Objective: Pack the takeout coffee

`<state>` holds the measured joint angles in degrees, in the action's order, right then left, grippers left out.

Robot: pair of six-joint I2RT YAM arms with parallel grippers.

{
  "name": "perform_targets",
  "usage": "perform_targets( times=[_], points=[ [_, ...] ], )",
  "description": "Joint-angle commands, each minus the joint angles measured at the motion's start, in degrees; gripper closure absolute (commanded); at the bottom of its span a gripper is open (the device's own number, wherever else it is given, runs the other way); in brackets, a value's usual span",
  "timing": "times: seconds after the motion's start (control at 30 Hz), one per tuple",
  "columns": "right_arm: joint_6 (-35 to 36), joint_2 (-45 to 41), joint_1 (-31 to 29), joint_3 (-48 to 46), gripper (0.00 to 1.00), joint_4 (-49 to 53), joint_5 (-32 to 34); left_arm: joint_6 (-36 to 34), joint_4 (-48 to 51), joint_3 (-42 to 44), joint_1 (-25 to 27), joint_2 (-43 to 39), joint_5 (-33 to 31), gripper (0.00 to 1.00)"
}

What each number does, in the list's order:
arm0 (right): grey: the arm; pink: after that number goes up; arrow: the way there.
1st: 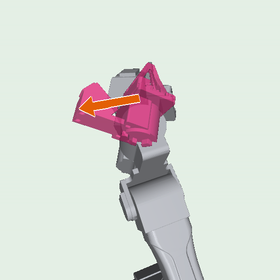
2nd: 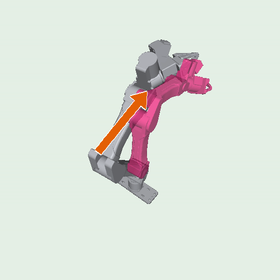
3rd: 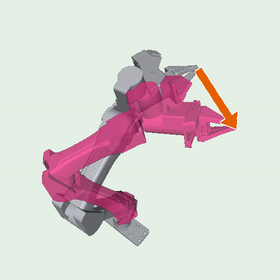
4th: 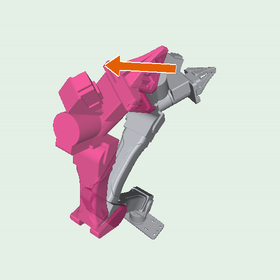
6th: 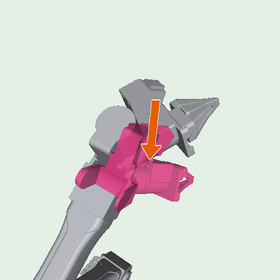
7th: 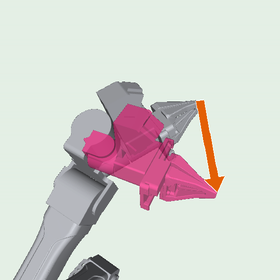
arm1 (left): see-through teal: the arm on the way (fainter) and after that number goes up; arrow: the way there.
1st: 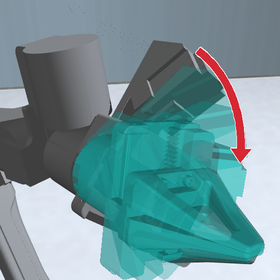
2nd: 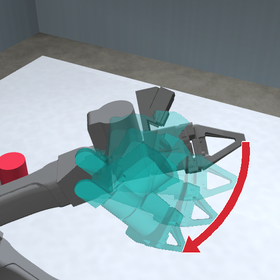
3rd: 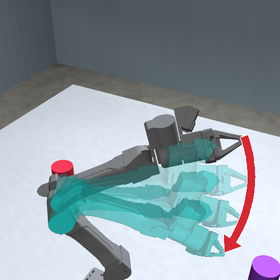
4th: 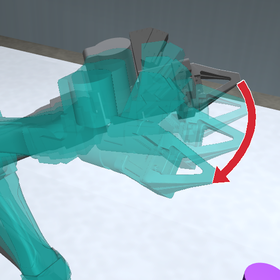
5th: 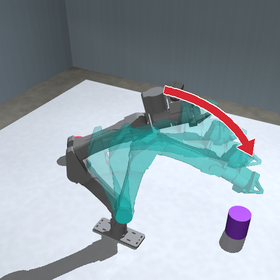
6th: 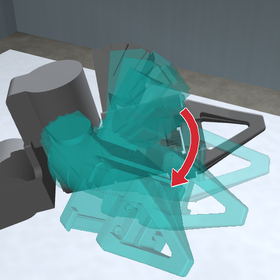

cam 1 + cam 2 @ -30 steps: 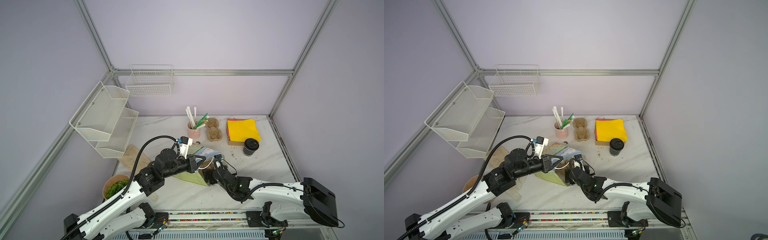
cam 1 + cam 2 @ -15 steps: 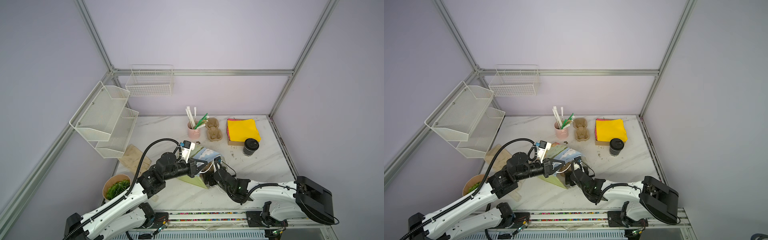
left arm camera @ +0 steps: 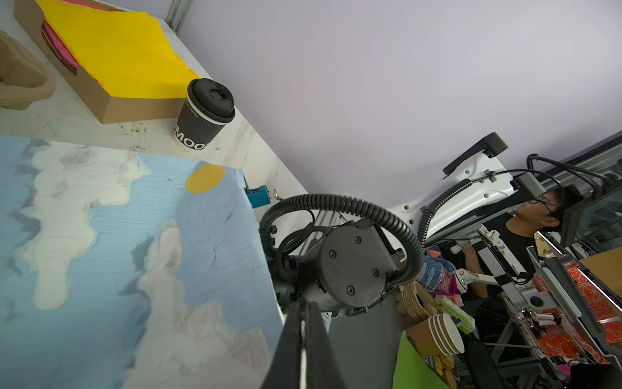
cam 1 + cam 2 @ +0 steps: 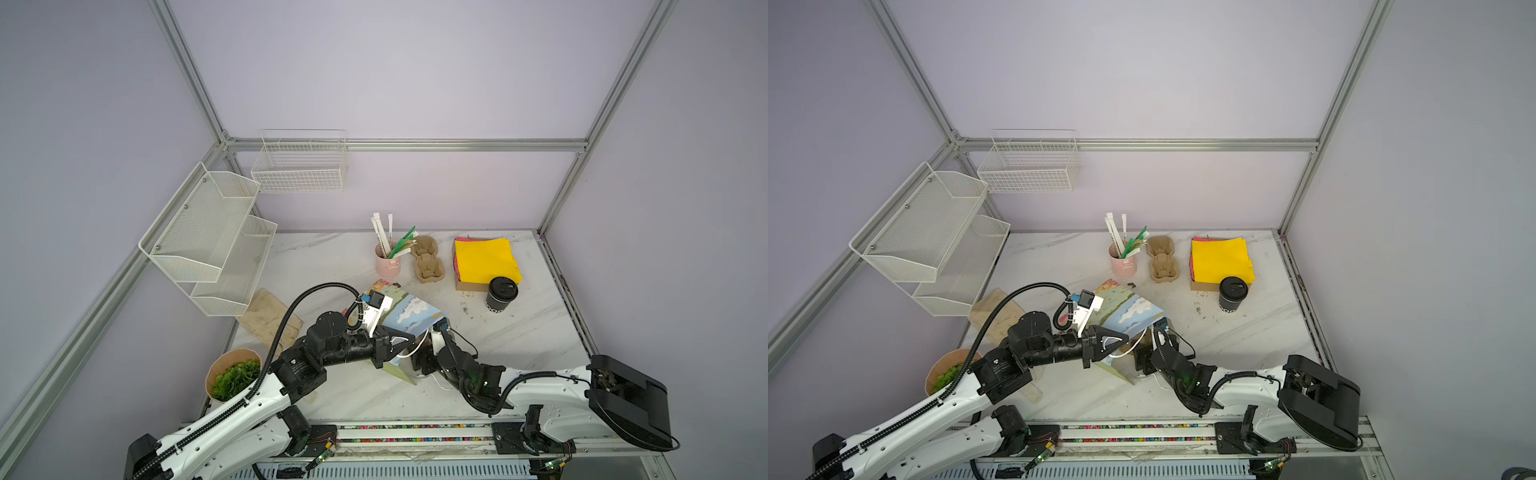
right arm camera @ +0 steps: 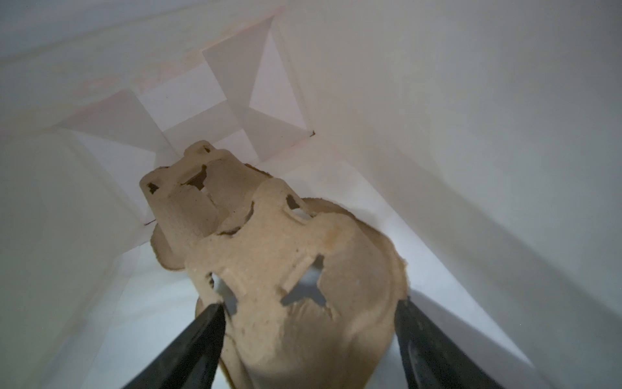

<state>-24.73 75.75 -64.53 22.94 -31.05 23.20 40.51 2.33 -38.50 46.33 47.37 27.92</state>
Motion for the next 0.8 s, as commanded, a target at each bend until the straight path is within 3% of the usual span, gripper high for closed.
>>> perform_targets(
  times=[0.0,0.27,0.5,0.77],
  points=[
    [1.4,-2.5,0.3,-0.8,0.20,-2.2,-0.2,-2.9,-0.7,2.2,0.3,-0.9,1.8,1.00],
    [1.8,-4.5,0.3,-2.2,0.25,-3.1,-0.3,-4.2,1.9,2.0,0.3,-0.6,0.2,1.00],
    [0.3,-1.3,0.3,-0.1,0.11,0.0,5.4,-4.9,3.9,1.8,0.3,-1.0,-0.2,1.00],
    [0.0,2.7,0.2,1.5,0.09,0.0,4.9,-5.0,3.7,1.8,0.3,-0.4,0.4,1.00]
  ],
)
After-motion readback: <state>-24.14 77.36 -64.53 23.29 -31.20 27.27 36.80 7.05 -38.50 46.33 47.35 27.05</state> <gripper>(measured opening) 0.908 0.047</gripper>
